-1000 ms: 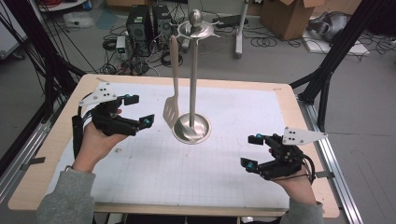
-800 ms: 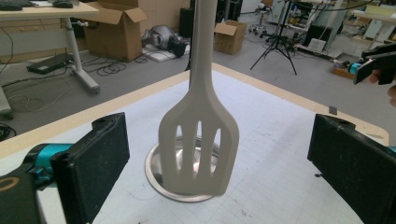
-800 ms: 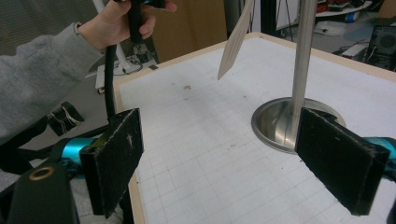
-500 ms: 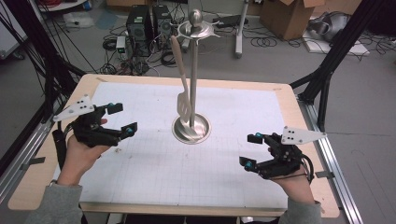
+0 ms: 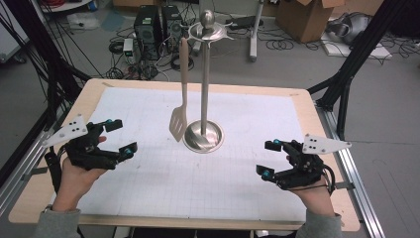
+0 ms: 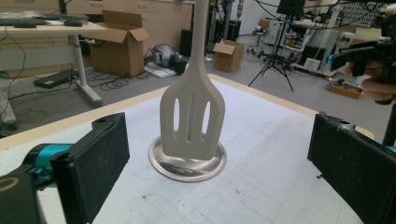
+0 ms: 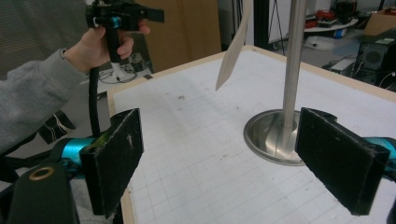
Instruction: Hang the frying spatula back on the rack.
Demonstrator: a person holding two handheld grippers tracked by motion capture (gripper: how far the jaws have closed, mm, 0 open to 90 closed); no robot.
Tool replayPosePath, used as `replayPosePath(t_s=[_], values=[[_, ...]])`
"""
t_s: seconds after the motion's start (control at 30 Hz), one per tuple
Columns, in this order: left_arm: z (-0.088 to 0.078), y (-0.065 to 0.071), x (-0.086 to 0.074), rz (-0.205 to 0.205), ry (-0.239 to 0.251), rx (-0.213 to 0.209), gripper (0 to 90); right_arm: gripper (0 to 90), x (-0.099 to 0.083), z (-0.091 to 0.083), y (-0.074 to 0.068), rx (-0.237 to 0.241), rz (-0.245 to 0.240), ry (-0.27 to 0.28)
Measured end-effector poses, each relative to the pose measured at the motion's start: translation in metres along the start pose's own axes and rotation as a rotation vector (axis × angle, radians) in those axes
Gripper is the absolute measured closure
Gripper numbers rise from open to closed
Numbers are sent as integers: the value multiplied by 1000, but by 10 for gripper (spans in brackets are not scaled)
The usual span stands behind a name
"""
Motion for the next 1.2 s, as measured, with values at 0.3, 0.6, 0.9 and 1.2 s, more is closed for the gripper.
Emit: replayPosePath(t_s=[0.3, 0.6, 0.9, 1.2], values=[[-5, 13, -1, 41, 32, -61, 60, 142, 0, -9, 0, 0, -13, 37], [-17, 16, -5, 55, 69, -35, 60, 143, -1, -16, 0, -14, -20, 57], [-28, 12, -8, 41, 64, -21, 60, 143, 0, -27, -2, -32, -34, 89], [-34, 9, -9, 44, 38, 8, 60, 143, -1, -47, -1, -50, -27, 142]])
Point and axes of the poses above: each handheld gripper's, and its own axes: z roughly forward along the jaws, x roughly out of its top, y roughly to its right, the point moved 2 cm from there along z, roughly forward along the jaws, and after that the axes turned 11 degrees about -y, right-handed, at the moved point
